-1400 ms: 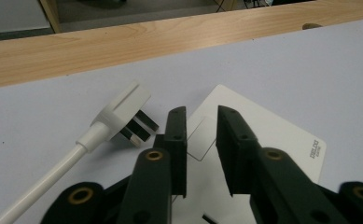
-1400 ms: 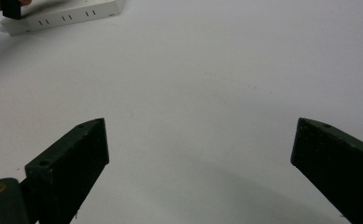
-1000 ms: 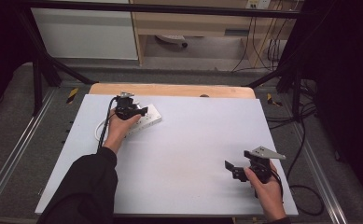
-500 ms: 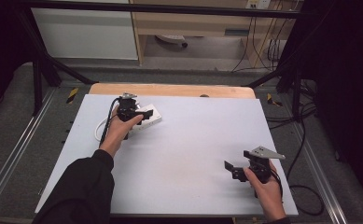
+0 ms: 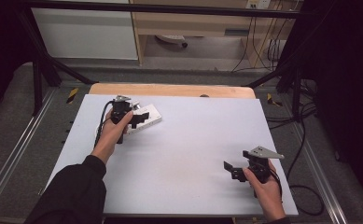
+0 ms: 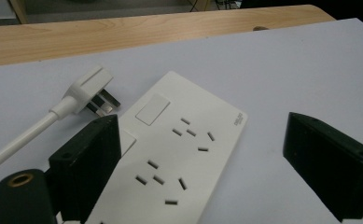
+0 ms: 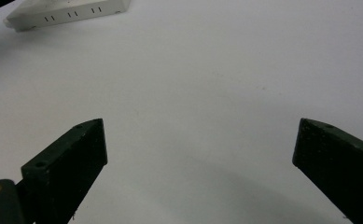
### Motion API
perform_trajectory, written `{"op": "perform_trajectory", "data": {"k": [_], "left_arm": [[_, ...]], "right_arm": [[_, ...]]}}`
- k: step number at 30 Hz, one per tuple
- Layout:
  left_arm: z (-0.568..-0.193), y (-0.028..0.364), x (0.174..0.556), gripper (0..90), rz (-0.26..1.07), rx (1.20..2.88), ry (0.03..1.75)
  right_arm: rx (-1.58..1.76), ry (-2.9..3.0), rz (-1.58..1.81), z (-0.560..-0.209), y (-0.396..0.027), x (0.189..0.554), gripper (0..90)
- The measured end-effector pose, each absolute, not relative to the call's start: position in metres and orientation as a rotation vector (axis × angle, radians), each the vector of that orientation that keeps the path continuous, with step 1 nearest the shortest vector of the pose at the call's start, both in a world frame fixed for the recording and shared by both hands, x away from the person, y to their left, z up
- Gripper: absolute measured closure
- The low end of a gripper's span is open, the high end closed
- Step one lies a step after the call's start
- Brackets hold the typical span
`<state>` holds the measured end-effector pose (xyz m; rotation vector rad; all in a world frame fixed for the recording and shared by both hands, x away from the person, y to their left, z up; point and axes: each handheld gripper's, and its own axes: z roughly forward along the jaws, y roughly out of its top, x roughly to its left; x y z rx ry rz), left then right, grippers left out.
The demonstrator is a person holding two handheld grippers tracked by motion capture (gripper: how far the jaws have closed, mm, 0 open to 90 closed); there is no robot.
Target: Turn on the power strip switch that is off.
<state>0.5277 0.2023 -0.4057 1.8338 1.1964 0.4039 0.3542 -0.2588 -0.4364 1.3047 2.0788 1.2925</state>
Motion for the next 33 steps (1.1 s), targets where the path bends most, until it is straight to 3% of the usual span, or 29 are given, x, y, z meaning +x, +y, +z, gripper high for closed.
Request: {"op": "perform_trajectory", "data": {"k": [33], "left_arm": [[-0.381,0.247,0.448,7.1,0.423,1.770,1.047]], "right_arm": [[1.290,2.097,1.275,-0.438,-0.257,0.356,3.1]]}}
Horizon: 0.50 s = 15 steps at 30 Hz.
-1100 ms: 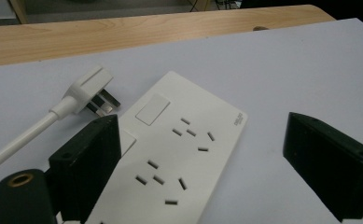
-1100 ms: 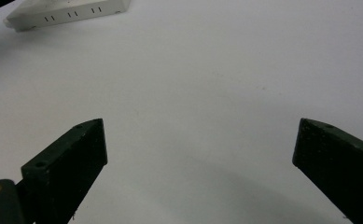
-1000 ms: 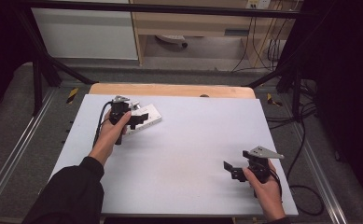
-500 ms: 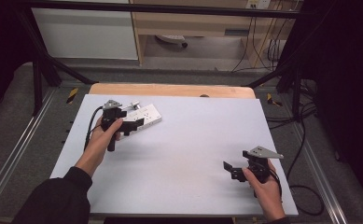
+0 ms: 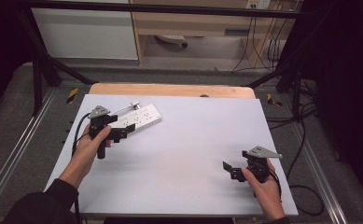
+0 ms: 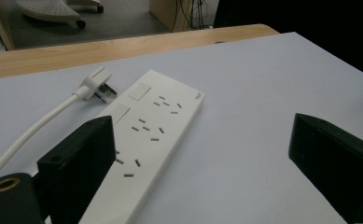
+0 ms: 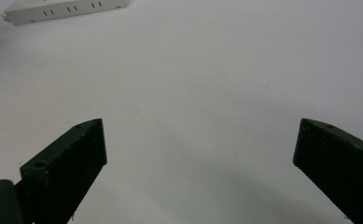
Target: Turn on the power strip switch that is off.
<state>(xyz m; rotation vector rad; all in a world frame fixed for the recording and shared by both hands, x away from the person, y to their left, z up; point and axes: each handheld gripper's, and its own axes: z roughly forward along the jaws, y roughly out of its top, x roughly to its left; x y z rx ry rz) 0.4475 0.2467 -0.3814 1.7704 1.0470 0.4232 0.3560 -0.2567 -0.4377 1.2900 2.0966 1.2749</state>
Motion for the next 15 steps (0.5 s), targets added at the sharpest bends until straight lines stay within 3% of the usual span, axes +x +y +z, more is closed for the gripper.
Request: {"op": "perform_trajectory", "data": {"k": [15], "left_arm": [[-0.389,0.271,0.405,6.9,0.440,1.747,1.043]], "right_arm": [[1.291,2.103,1.271,-0.438,-0.256,0.356,2.9]]}}
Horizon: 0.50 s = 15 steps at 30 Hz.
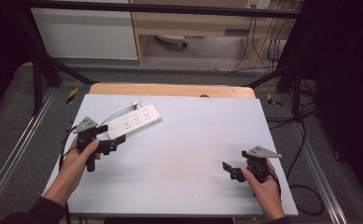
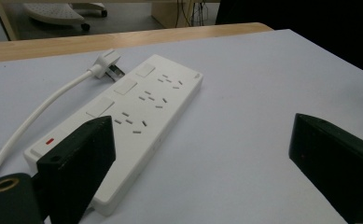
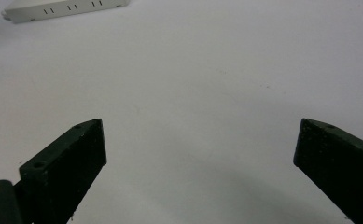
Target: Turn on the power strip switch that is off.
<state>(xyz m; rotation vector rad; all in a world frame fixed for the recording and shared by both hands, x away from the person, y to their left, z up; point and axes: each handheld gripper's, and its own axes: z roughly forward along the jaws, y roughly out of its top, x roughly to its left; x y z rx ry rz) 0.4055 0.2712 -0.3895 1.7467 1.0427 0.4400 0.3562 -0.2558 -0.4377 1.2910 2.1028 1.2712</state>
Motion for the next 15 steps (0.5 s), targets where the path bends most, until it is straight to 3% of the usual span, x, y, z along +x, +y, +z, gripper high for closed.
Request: {"op": "perform_trajectory", "data": {"k": [15], "left_arm": [[-0.401,0.293,0.369,7.4,0.460,1.708,1.054]], "right_arm": [[1.291,2.107,1.266,-0.438,-0.255,0.356,2.9]]}}
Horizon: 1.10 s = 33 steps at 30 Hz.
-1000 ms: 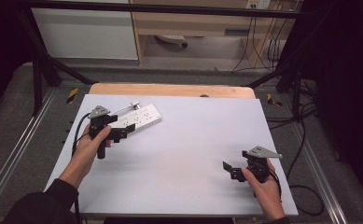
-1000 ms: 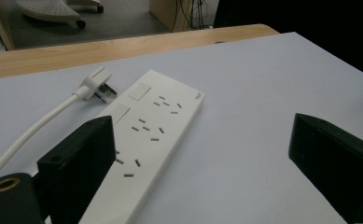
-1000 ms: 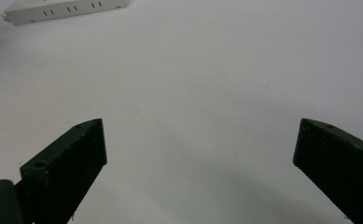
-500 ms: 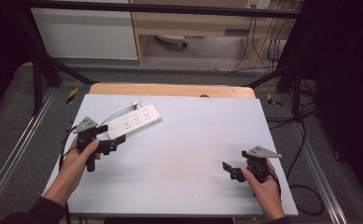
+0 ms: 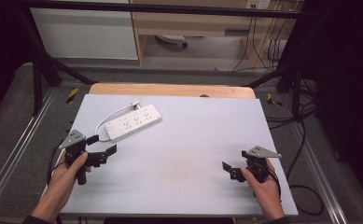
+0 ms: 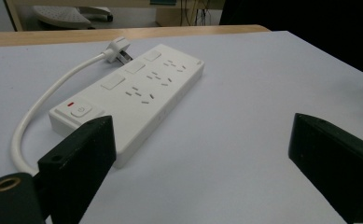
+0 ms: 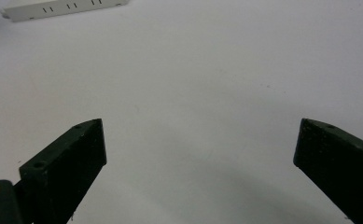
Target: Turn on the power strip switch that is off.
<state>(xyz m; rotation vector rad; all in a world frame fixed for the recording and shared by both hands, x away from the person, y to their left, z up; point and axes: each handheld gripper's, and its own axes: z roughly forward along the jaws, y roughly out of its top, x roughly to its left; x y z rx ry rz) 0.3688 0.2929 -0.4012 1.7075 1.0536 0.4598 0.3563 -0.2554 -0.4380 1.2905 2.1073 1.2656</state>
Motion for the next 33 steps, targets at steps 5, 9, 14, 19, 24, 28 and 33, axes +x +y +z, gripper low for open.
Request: {"op": "perform_trajectory", "data": {"k": [5,9,14,19,24,28,33], "left_arm": [[-0.407,0.298,0.360,7.5,0.467,1.696,1.060],[-0.416,0.301,0.352,7.6,0.464,1.694,1.070],[-0.426,0.306,0.344,7.7,0.463,1.697,1.075],[-0.431,0.309,0.337,7.7,0.460,1.704,1.072],[-0.441,0.305,0.326,7.7,0.448,1.763,1.060],[-0.445,0.300,0.320,7.4,0.436,1.797,1.068],[-0.443,0.297,0.319,7.4,0.472,1.803,1.053]], "right_arm": [[1.290,2.107,1.265,-0.438,-0.256,0.356,2.9],[1.293,2.105,1.262,-0.439,-0.256,0.357,2.9],[1.293,2.107,1.248,-0.439,-0.256,0.357,2.9],[1.300,2.104,1.232,-0.440,-0.257,0.359,2.9],[1.328,2.107,1.194,-0.443,-0.258,0.361,2.9],[1.353,2.111,1.131,-0.447,-0.260,0.363,2.9],[1.390,2.139,1.039,-0.454,-0.260,0.367,2.9]]}}
